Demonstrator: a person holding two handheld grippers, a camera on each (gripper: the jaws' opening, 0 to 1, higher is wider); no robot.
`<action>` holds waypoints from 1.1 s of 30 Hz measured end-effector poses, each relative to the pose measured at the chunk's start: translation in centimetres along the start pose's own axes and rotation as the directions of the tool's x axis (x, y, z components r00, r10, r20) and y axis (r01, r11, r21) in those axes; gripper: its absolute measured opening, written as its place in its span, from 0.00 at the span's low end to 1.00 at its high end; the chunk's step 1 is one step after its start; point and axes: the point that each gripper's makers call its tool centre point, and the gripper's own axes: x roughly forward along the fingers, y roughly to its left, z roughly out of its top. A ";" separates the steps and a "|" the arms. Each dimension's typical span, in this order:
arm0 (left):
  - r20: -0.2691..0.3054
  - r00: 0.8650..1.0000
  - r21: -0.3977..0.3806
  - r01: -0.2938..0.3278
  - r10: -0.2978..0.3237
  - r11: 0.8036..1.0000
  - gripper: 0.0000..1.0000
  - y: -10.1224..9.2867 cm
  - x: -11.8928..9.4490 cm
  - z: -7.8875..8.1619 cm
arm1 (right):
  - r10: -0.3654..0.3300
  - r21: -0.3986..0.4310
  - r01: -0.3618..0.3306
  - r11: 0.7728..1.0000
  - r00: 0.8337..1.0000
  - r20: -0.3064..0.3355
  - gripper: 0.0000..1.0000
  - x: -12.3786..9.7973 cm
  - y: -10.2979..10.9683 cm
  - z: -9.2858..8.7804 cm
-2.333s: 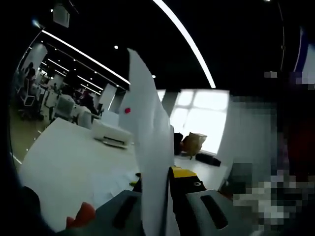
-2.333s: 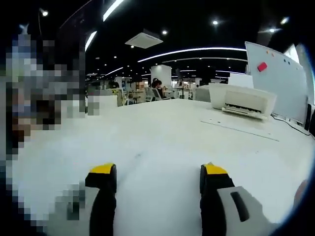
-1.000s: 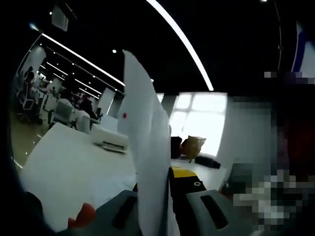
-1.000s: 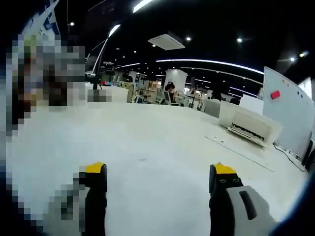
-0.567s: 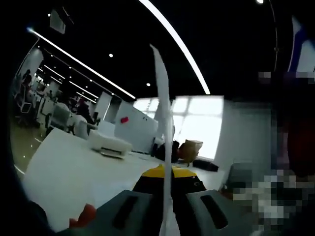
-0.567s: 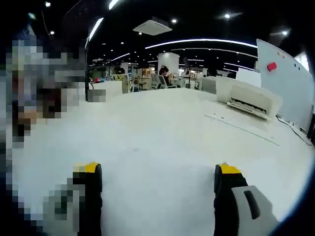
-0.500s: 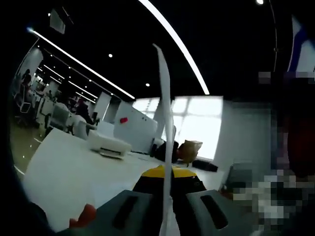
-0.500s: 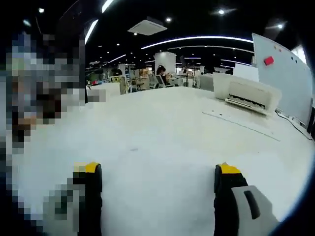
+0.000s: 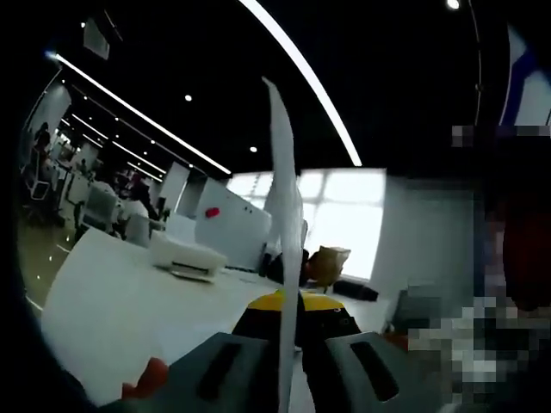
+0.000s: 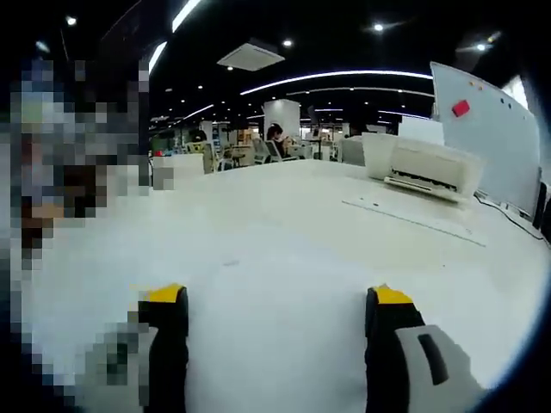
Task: Organize the stack of printing papers by aligning and flattening the scattered papers on the table
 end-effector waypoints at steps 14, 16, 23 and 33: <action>-0.005 1.000 -0.003 -0.004 0.004 1.000 0.06 0.1 0.1 -0.4 | -0.042 0.017 0.041 0.999 0.999 0.015 0.21 0.0 -1.2 0.7; -0.006 1.000 0.001 -0.005 0.005 1.000 0.06 0.0 0.1 -0.3 | -0.042 0.021 0.042 0.999 0.999 0.013 0.21 0.1 -1.4 0.8; -0.001 1.000 0.010 -0.010 0.010 1.000 0.06 0.2 -0.1 -0.1 | 0.037 -0.035 -0.039 0.999 0.998 -0.043 0.82 0.1 0.9 0.6; 0.027 1.000 0.000 -0.006 0.006 1.000 0.06 0.8 -0.5 0.0 | -0.178 -0.388 0.115 0.914 0.975 -0.130 0.78 -1.1 1.0 2.9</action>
